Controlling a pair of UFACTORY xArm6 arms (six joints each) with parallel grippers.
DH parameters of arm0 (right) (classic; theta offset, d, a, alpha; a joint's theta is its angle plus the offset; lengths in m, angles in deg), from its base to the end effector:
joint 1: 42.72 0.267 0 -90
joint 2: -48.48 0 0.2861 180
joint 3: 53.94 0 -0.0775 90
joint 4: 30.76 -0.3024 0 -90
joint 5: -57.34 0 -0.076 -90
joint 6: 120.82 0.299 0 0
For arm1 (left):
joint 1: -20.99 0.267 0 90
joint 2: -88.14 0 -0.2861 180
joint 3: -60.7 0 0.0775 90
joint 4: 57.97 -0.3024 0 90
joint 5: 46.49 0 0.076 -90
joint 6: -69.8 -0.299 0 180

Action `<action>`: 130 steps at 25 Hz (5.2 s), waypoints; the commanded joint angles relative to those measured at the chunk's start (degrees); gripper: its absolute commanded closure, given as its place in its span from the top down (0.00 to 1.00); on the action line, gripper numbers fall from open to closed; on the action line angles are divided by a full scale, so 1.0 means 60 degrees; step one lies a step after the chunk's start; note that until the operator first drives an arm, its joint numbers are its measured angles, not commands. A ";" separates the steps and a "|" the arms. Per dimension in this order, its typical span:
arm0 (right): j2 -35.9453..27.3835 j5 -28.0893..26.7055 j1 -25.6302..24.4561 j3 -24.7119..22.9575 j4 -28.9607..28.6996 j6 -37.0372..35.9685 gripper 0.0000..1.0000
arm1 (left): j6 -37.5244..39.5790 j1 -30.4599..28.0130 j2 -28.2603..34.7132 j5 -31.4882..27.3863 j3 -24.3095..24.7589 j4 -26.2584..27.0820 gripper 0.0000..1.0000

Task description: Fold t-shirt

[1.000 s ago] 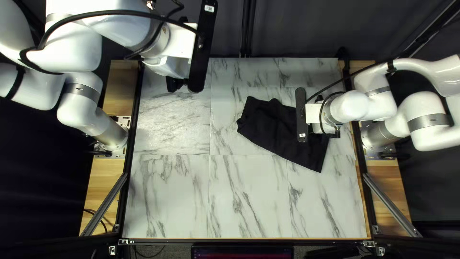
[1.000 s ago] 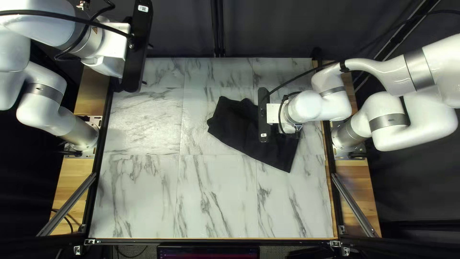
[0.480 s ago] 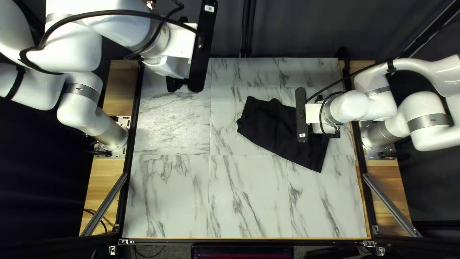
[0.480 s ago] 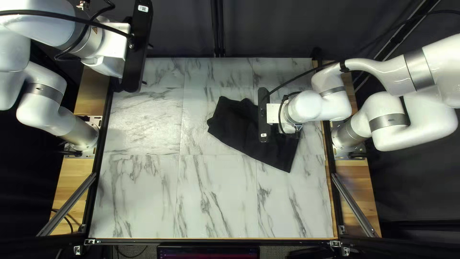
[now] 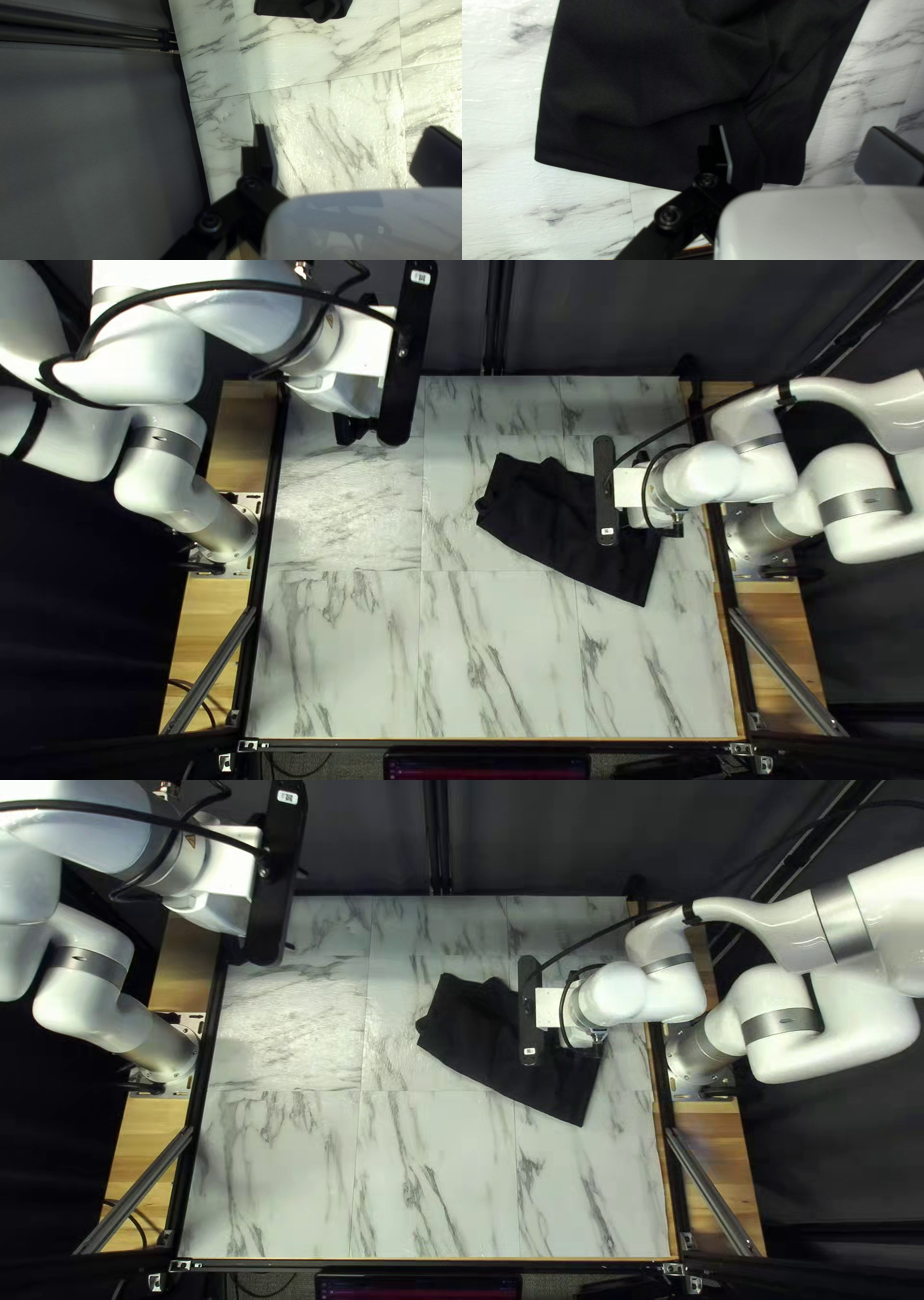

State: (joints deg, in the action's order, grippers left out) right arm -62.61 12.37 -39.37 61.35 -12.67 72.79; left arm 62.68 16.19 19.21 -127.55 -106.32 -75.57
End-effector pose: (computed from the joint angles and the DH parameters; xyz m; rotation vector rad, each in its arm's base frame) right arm 0.2606 -0.0338 0.0900 2.9204 0.0621 0.0841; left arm 0.3500 0.0567 0.4028 -2.7831 0.2938 -0.4100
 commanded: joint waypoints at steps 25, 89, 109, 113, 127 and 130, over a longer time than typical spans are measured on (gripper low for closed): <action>0.0652 -0.0043 -0.2518 -0.0014 -0.4355 -0.5088 0.32 | 0.0000 0.0000 0.0000 0.0000 0.0000 0.0000 1.00; 0.1411 0.1912 -0.1823 -0.0477 -0.2022 -0.1762 0.00 | 0.0000 0.0000 0.0000 0.0000 0.0000 0.0000 1.00; -0.1486 -0.1379 -0.1416 0.0209 -0.1368 -0.1148 1.00 | 0.0000 0.0000 0.0000 0.0000 0.0000 0.0000 1.00; -0.3038 -0.3134 -0.1839 0.0724 -0.1457 -0.1814 1.00 | 0.0000 0.0000 0.0000 0.0000 0.0000 0.0000 1.00; -0.5054 -0.8090 -0.1437 0.4072 -0.2025 -0.1396 1.00 | 0.0000 0.0000 0.0000 0.0000 0.0000 0.0000 1.00; -0.5048 -0.8256 -0.1186 0.4227 -0.1975 -0.1104 1.00 | 0.0000 0.0000 0.0000 0.0000 0.0000 0.0000 1.00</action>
State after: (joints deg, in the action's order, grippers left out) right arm -92.80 -35.85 -47.70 85.65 -25.06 64.52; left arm 62.68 16.19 19.21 -127.55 -106.32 -75.57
